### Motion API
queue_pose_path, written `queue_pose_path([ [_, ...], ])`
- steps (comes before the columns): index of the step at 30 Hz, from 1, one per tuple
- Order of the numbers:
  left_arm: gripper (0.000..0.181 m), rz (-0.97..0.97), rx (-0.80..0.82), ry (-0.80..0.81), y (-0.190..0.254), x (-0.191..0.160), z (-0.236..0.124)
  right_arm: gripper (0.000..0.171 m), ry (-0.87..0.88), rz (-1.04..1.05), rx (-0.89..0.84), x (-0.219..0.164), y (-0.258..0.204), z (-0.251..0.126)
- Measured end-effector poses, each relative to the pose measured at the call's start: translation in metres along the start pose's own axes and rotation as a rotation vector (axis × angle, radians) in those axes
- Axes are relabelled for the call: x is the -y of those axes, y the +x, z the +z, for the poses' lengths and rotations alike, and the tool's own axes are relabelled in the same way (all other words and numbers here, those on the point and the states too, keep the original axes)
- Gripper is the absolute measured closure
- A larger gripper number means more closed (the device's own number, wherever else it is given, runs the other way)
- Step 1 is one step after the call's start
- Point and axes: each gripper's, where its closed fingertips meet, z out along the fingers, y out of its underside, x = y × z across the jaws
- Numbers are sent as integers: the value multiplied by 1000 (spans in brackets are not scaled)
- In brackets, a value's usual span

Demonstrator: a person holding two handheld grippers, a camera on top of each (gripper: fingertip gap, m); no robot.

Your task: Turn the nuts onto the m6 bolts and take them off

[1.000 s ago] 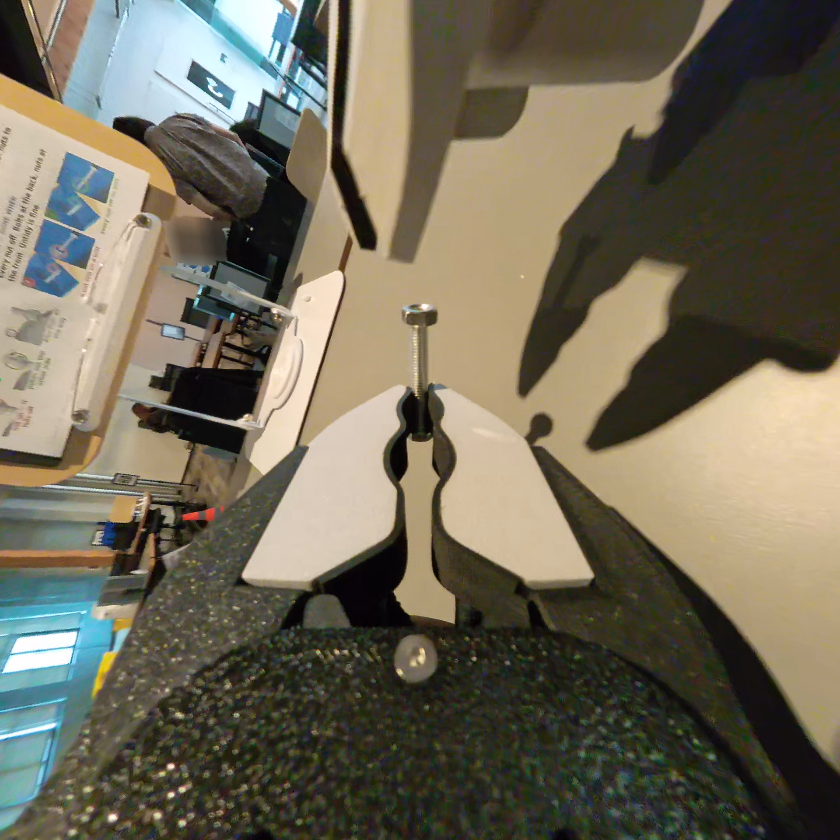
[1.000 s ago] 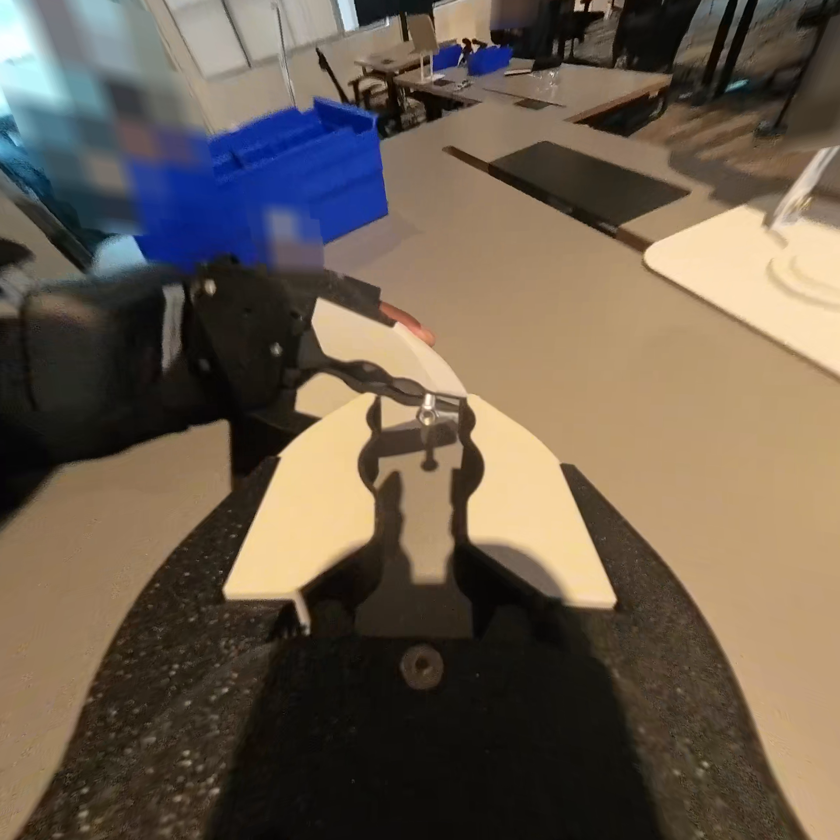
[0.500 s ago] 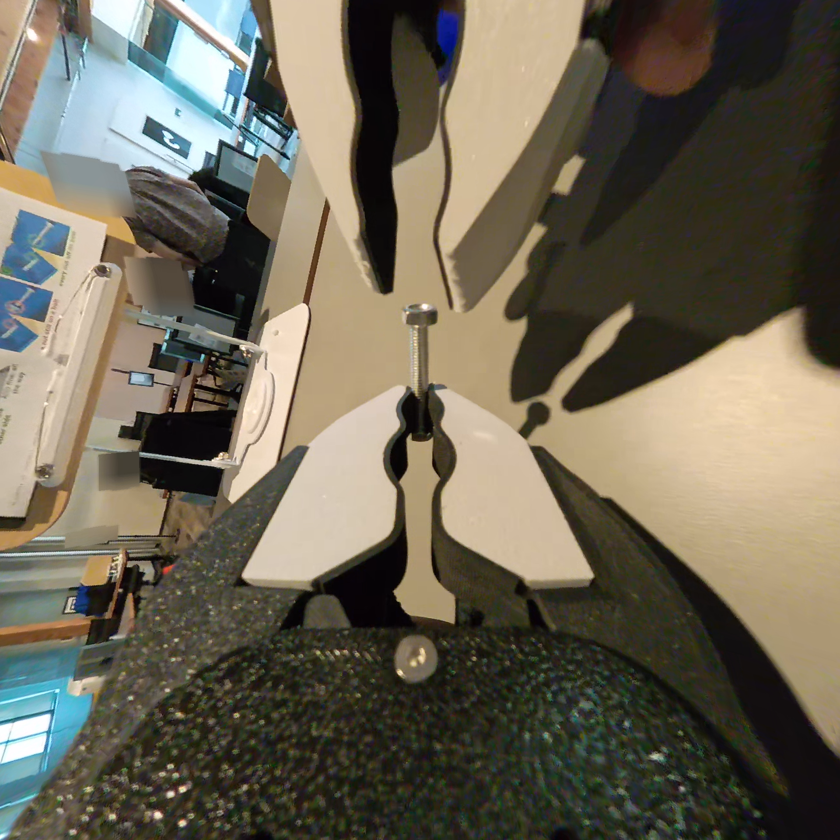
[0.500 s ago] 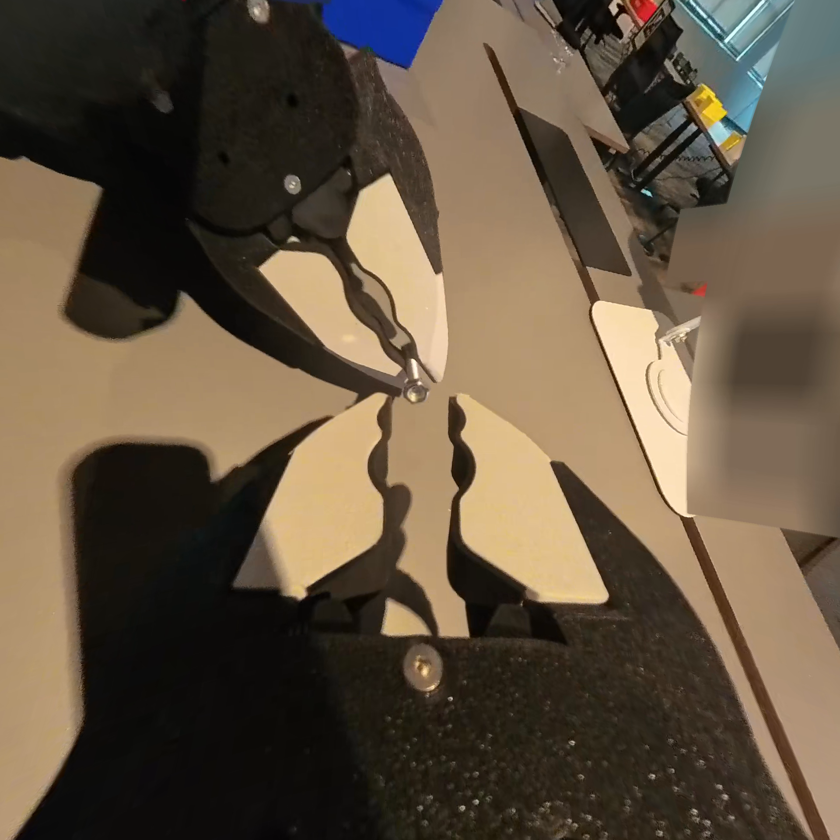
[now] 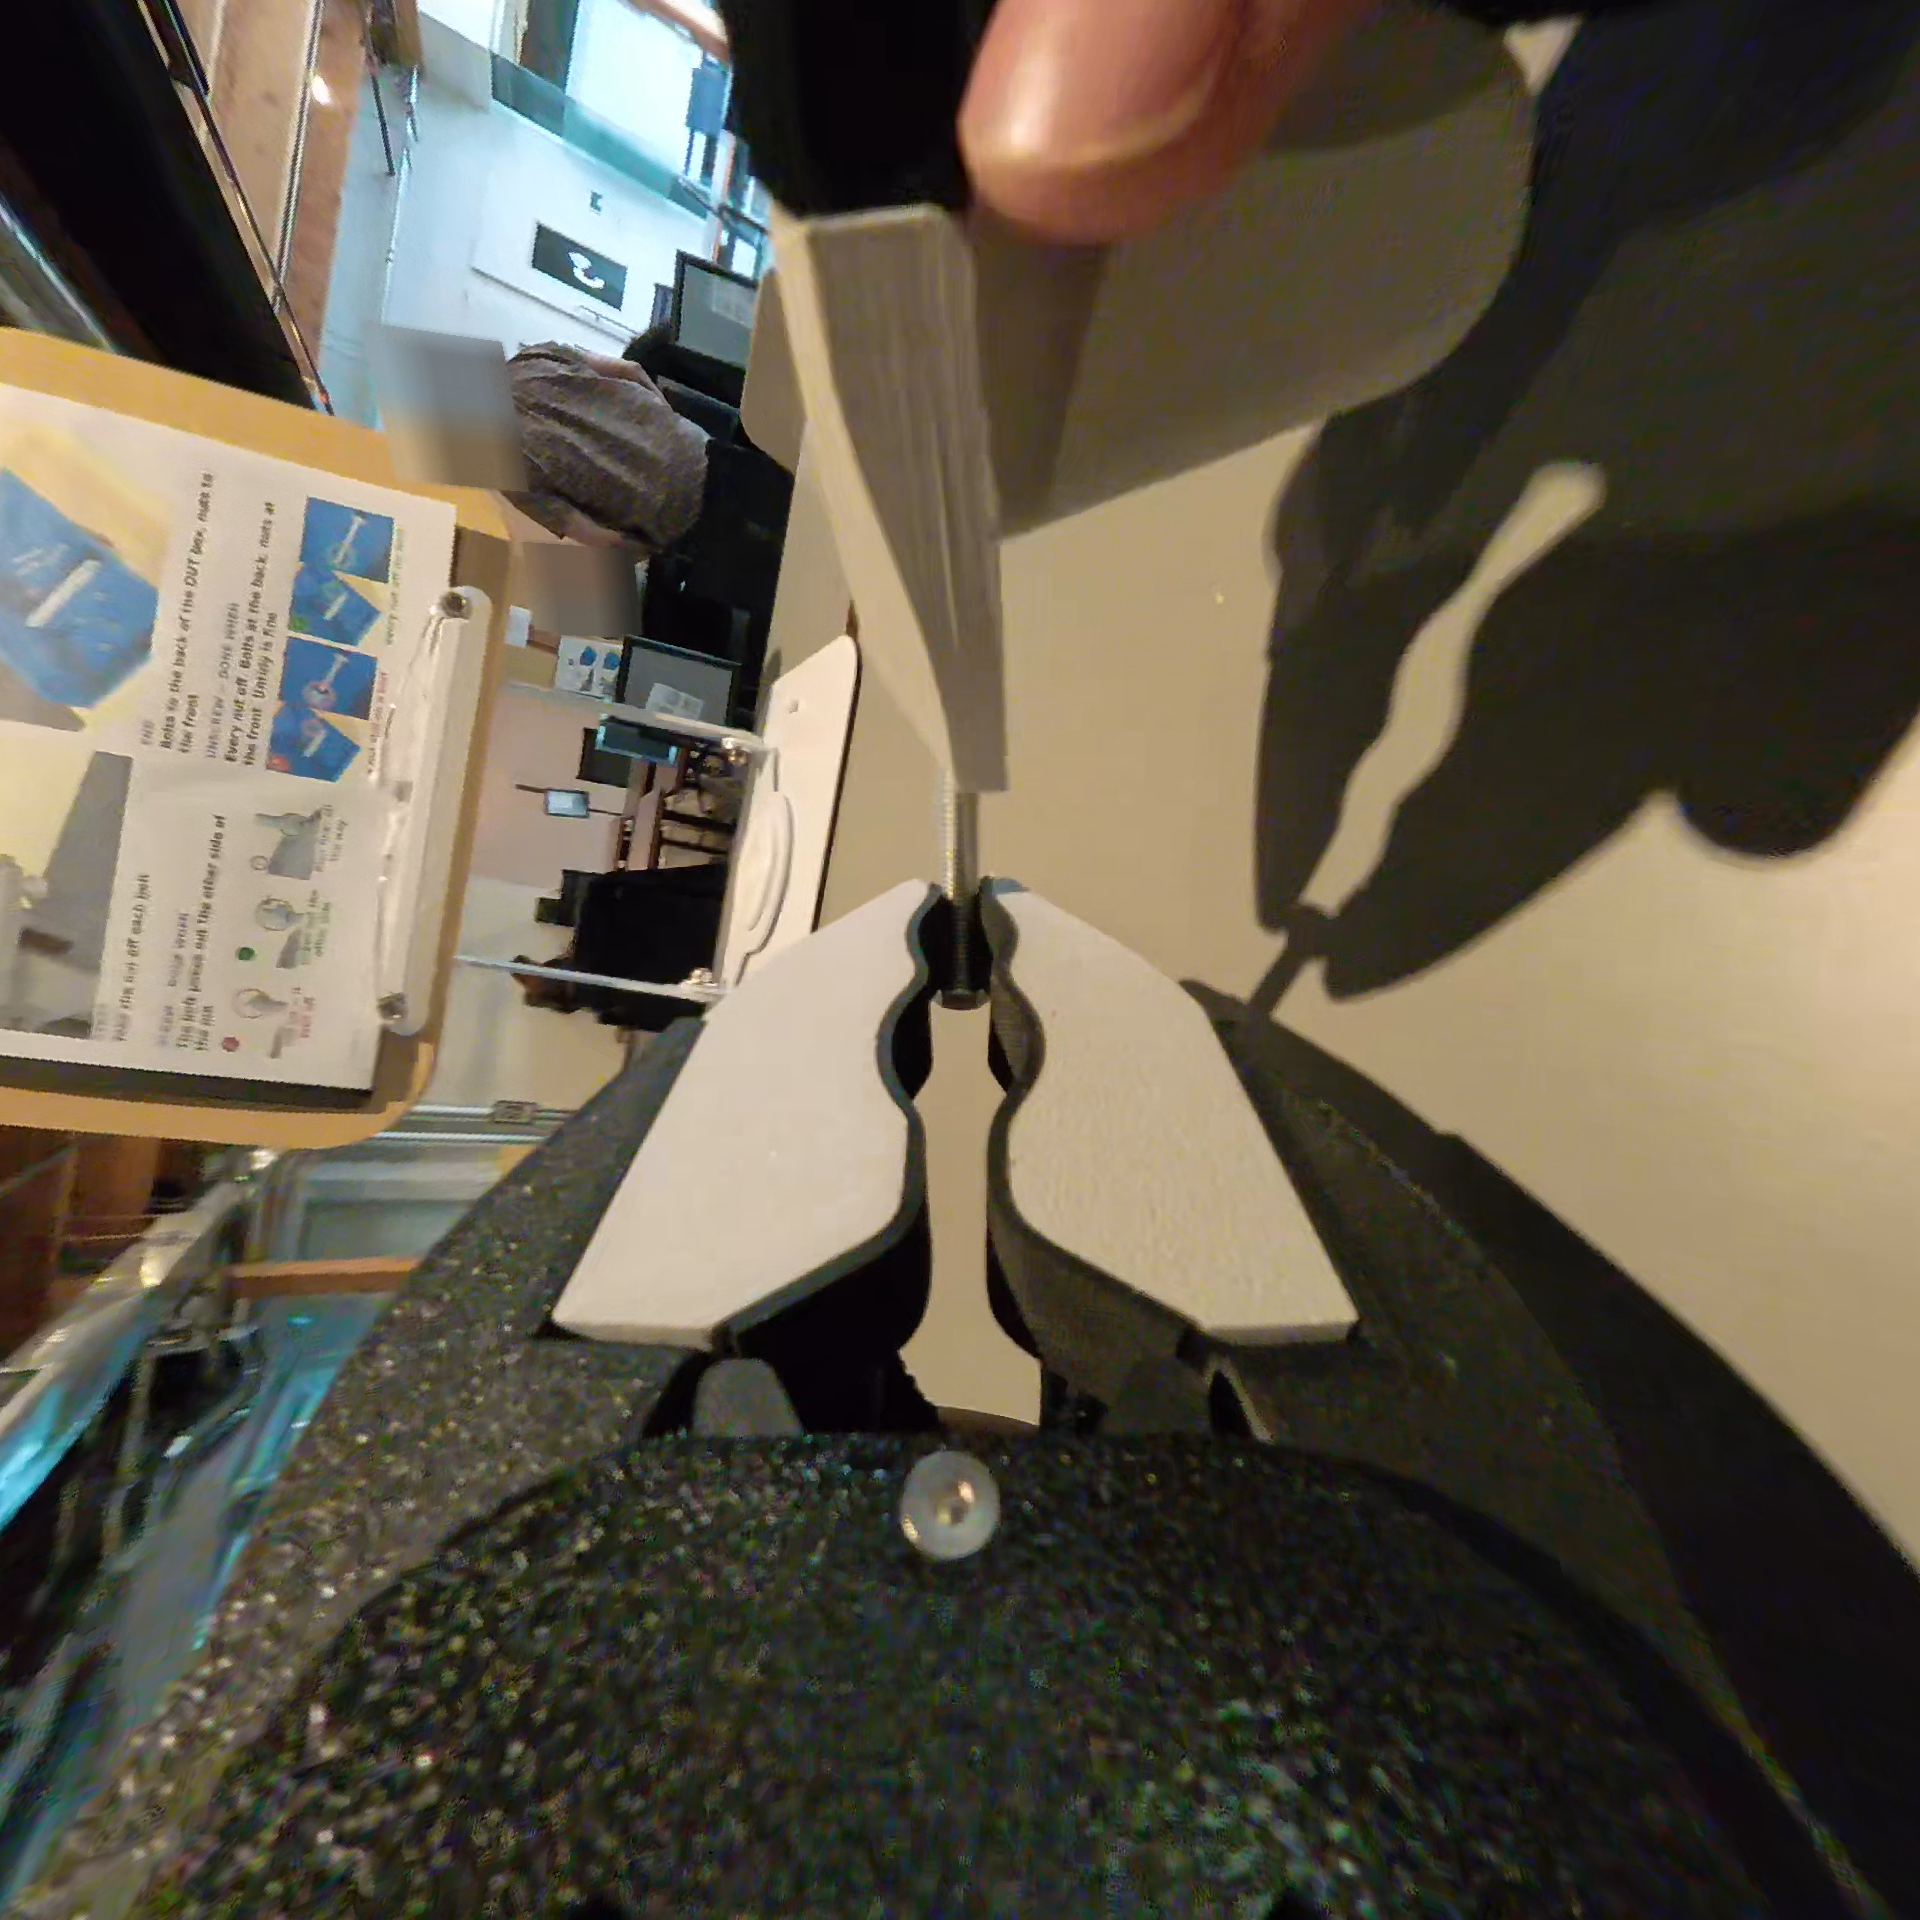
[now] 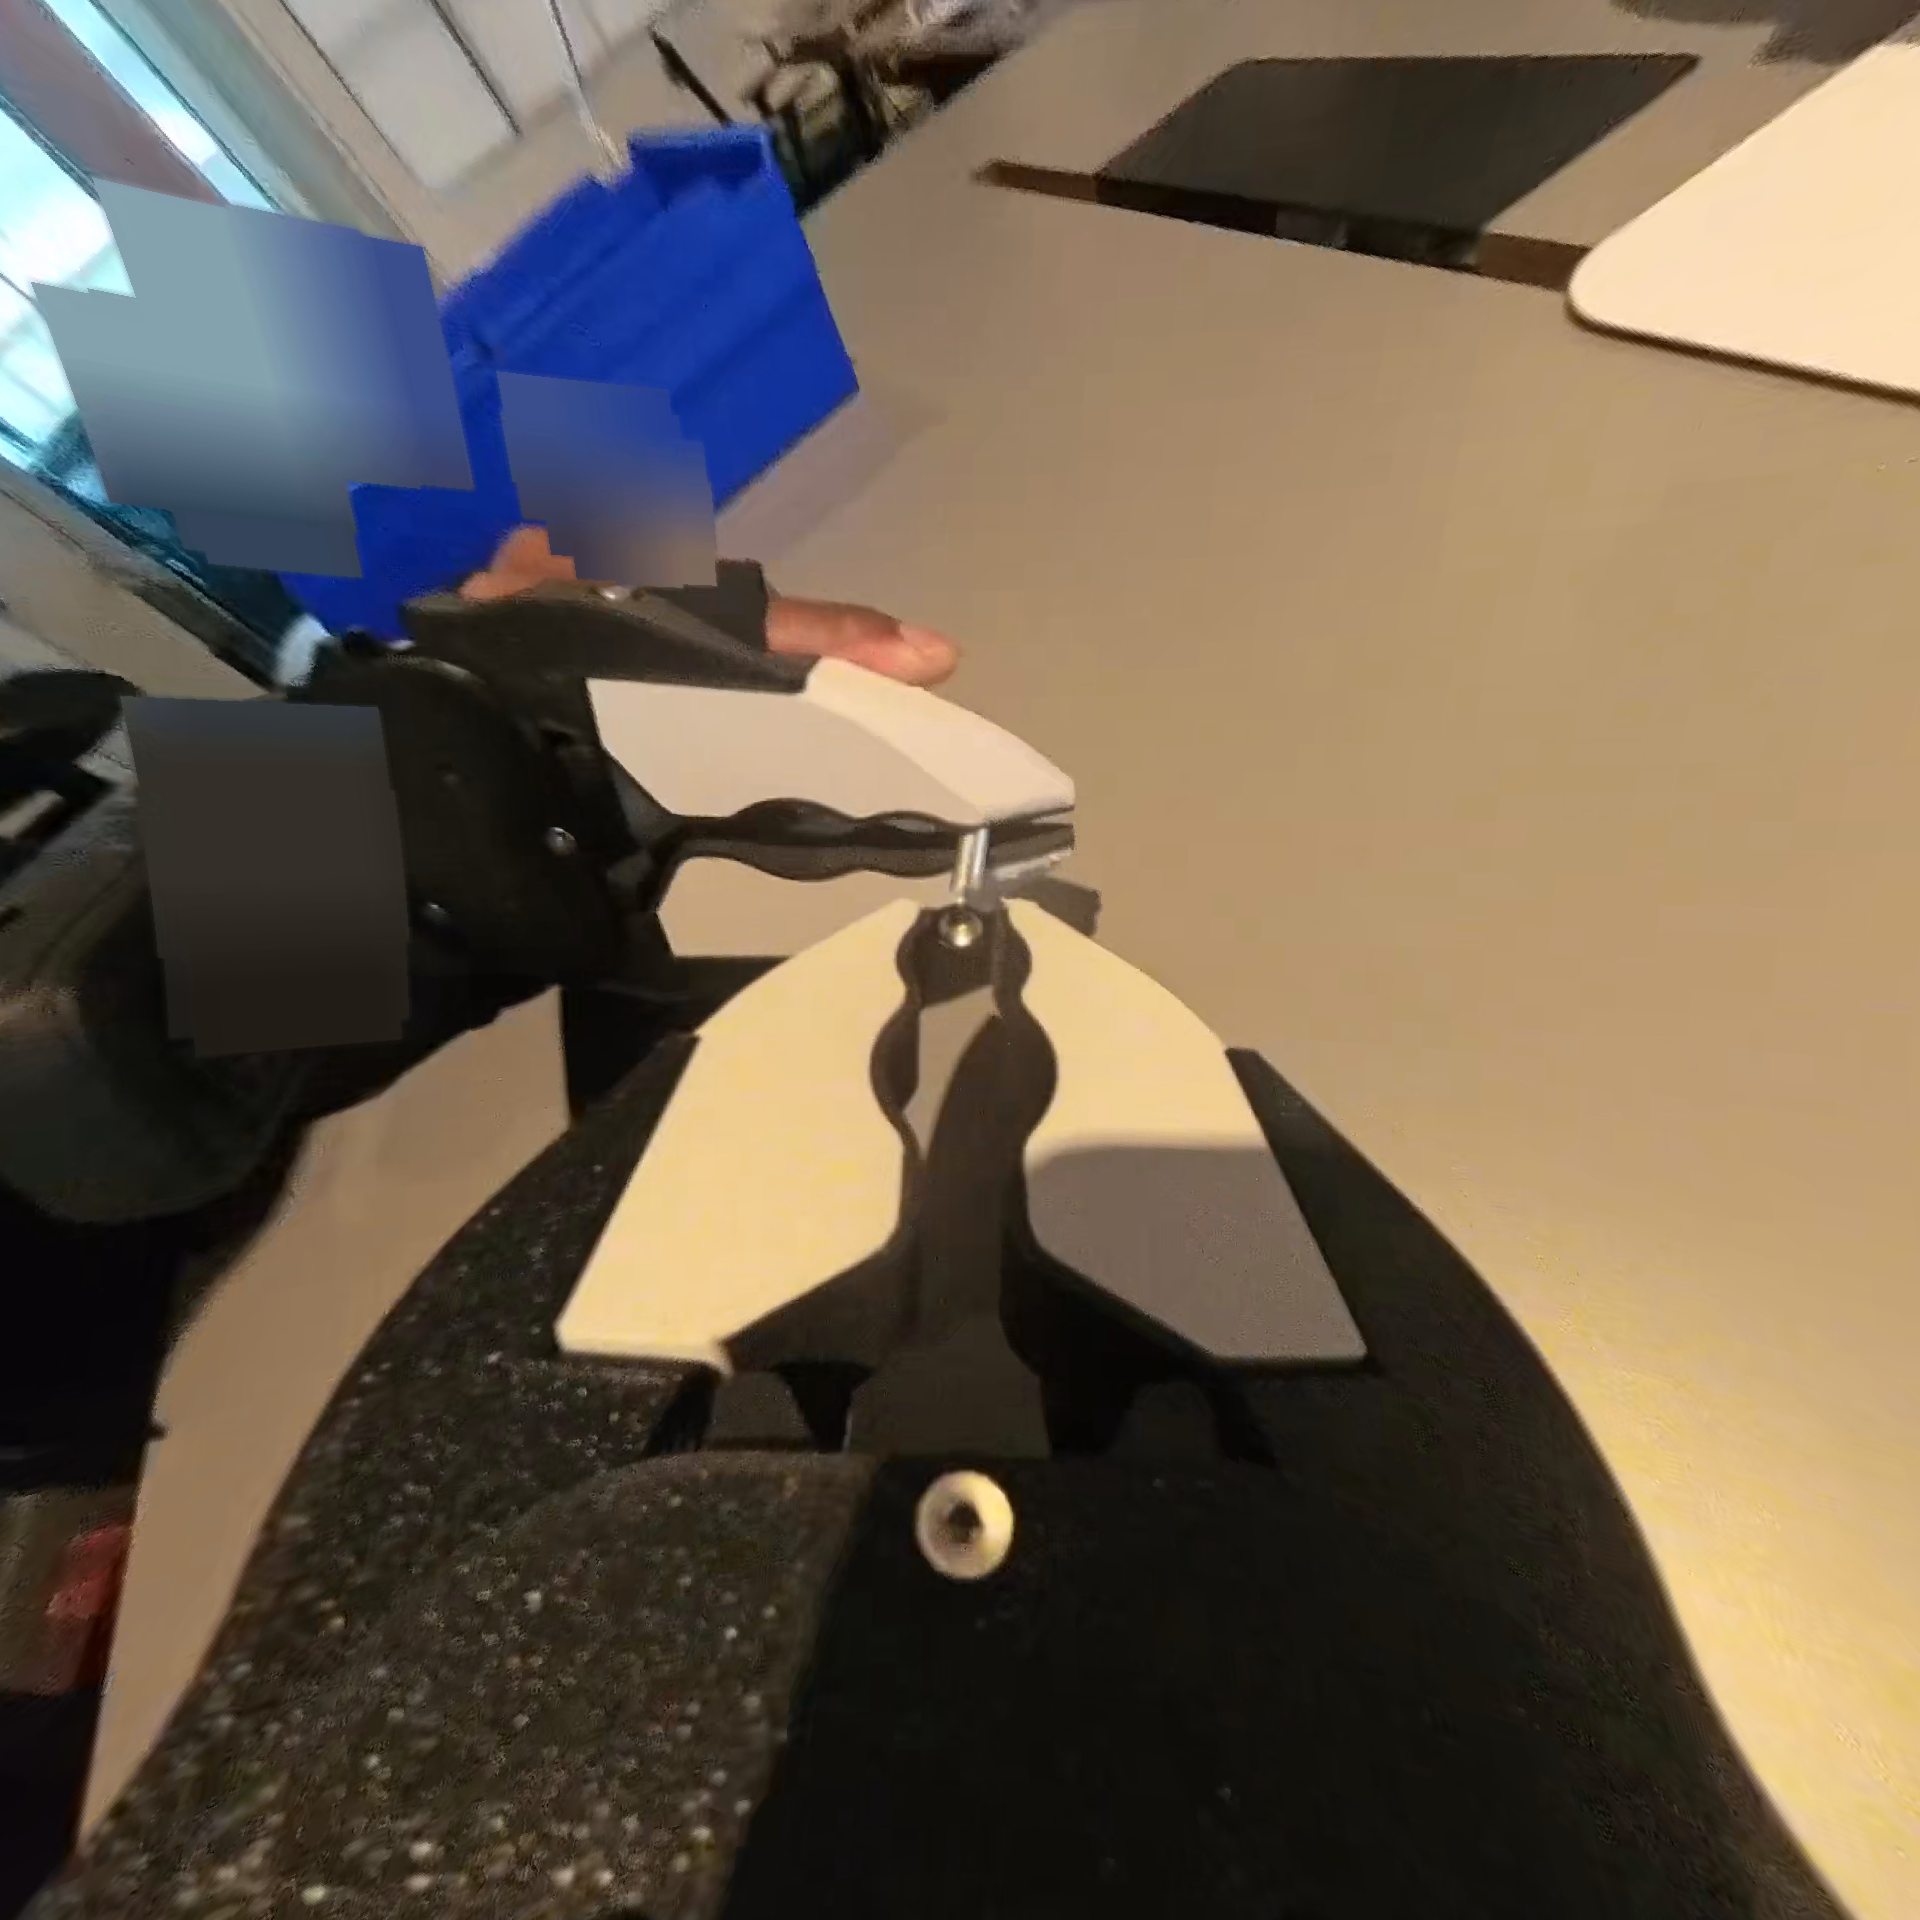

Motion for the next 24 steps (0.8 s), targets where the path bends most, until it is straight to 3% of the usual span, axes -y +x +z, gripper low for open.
queue_pose_path([
  [2, 176, -39, -14, 10, 1, 0, 1, 138, 4, -30, 9, 2, 1, -1],
  [5, 176, -73, -48, 20, 5, -3, 2, 130, -18, -249, -62, 4, 6, -8],
  [9, 176, -97, -87, 51, 9, -1, 1, 137, -57, -623, -195, 4, 5, -14],
  [12, 176, -106, -116, 68, 13, 1, 1, 143, -73, -762, -223, 1, 0, -13],
  [20, 176, -83, -119, 83, 16, 7, 0, 157, -123, -781, -234, -7, 0, -6],
  [24, 176, -17, -64, 28, 11, 0, 2, 161, -139, -609, -237, -7, 4, 0],
])
